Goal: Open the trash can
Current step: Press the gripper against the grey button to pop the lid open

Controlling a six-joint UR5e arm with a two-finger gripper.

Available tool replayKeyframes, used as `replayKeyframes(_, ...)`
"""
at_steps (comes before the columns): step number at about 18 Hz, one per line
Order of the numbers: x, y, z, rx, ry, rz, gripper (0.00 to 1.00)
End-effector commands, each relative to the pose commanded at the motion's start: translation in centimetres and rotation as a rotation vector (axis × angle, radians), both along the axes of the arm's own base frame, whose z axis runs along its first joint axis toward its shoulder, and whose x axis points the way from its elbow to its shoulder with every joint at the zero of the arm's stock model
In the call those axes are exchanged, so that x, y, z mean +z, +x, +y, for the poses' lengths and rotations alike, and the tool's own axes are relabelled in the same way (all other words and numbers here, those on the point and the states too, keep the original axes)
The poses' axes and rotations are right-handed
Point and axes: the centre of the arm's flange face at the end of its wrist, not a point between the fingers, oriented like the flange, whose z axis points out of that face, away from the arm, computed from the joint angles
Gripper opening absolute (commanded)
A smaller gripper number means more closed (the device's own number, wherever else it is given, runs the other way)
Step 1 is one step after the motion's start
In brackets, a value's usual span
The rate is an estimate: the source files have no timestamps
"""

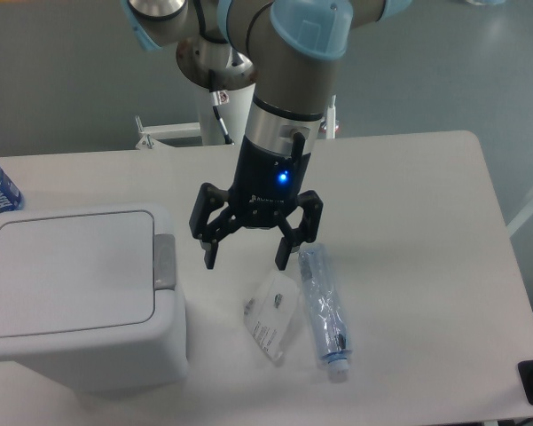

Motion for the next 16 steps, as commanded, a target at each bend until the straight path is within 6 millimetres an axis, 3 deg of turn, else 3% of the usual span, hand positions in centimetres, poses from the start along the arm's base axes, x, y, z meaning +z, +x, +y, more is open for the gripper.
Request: replayKeyframes(16,-1.4,2.0,0.8,-0.008,-0.011,-0.031,1.00)
